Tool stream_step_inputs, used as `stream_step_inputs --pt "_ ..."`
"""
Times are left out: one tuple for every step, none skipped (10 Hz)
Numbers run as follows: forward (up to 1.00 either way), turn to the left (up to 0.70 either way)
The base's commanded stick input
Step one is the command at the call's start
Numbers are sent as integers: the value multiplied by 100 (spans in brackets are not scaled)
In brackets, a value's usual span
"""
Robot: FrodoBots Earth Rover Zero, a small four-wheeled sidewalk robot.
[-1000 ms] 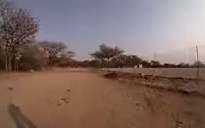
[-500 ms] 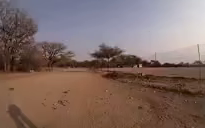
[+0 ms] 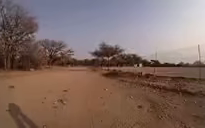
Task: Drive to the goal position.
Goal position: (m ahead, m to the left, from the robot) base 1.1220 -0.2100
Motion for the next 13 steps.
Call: stream_step_inputs --pt "70 0" --pt "70 0" --pt "70 0" --pt "70 0" --pt "70 0" --pt "70 0" --pt "70 0" --pt "70 0" --pt "70 0" --pt "70 0" --pt "70 0" --pt "70 0" --pt "70 0"
